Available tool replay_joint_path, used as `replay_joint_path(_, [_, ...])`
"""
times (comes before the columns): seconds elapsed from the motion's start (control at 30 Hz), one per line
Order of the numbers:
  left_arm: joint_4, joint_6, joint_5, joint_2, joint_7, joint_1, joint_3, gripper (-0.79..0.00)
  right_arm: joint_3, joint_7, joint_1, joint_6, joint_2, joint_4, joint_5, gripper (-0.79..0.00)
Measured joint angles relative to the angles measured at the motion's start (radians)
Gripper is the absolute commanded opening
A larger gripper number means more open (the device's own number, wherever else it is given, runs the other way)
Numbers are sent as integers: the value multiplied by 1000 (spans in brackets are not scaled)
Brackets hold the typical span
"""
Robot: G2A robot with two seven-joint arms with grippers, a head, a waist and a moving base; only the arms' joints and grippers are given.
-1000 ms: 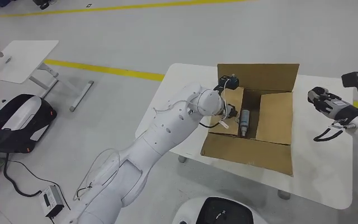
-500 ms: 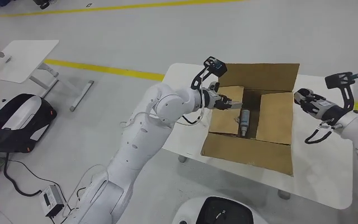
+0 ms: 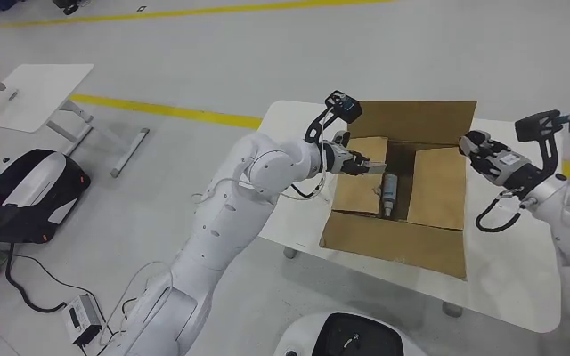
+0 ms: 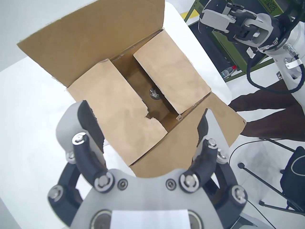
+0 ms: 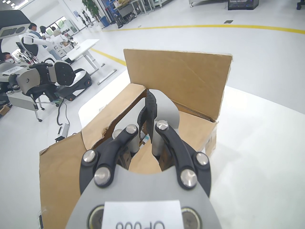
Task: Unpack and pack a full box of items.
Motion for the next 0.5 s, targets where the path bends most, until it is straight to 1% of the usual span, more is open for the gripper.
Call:
replay_joint_path(0.07, [-27,-46,35,4,41,23,5,0,3,-6,-4,-5,1,2,-3,-785])
replay_joint_path(0.17, [-78,-159,91,15,116,66,-6,0,9,-3,-6,-6,3,8,5,-785])
replay_joint_path(0.33, [-172,-371,297,42,262,167,-44,0,16,7,-9,-5,4,15,24,-785])
replay_joint_path(0.43, [-207,-479,395,56,360,230,-72,0,16,13,-9,-5,5,19,30,-785])
replay_joint_path(0.5, [-222,-535,443,64,421,269,-93,0,15,19,-8,-5,5,20,32,-785])
